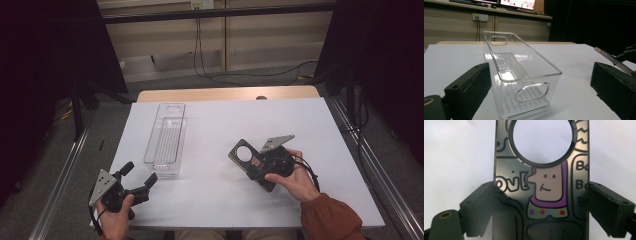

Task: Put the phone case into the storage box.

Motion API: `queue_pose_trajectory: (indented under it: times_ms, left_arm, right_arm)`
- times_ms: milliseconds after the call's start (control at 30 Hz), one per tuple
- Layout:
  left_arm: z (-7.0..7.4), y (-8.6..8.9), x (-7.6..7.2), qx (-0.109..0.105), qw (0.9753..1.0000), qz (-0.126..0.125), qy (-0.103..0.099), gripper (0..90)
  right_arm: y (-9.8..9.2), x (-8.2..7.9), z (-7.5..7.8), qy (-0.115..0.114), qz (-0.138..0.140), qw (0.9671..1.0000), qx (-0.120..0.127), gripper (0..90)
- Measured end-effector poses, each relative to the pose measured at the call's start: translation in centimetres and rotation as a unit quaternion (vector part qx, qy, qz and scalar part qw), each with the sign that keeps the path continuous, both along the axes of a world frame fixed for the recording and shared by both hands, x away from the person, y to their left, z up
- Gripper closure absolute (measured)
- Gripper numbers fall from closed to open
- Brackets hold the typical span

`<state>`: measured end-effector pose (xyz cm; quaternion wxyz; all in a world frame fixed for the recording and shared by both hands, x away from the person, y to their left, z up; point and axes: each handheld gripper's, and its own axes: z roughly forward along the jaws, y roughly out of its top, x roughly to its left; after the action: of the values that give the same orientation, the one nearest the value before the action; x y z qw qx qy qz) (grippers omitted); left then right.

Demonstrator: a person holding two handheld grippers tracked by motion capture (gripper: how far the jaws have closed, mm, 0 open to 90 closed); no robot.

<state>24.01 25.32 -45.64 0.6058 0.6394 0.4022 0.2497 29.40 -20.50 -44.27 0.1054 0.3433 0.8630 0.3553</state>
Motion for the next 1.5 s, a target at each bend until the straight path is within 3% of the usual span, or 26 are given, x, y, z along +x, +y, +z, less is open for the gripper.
queue_pose_trajectory:
  times_ms: [67, 233, 700, 1167, 1500]
  left_arm:
    - [0.0, 0.1, 0.0, 0.002, 1.0000, 0.002, -0.002, 3.3]
    - [-0.2, -0.1, 0.0, 0.002, 1.0000, -0.007, 0.002, 3.3]
    - [0.0, 0.1, 0.0, -0.004, 1.0000, 0.001, 0.004, 3.3]
    - [0.1, 0.4, 0.0, -0.009, 1.0000, 0.000, 0.004, 3.3]
    - [0.3, 0.2, 0.0, 0.000, 0.9999, -0.014, 0.007, 3.3]
  right_arm:
    - [-0.1, 0.0, 0.0, -0.014, -0.005, 0.9997, 0.019, 12.3]
    - [-0.4, 0.0, 0.0, -0.033, -0.010, 0.9988, 0.034, 12.3]
    - [-0.8, 0.0, -0.3, -0.056, -0.020, 0.9952, 0.078, 12.3]
    - [-1.3, -0.3, -0.2, -0.117, -0.022, 0.9827, 0.142, 12.2]
    - [-1.7, -0.5, -0.2, -0.120, -0.008, 0.9759, 0.182, 12.2]
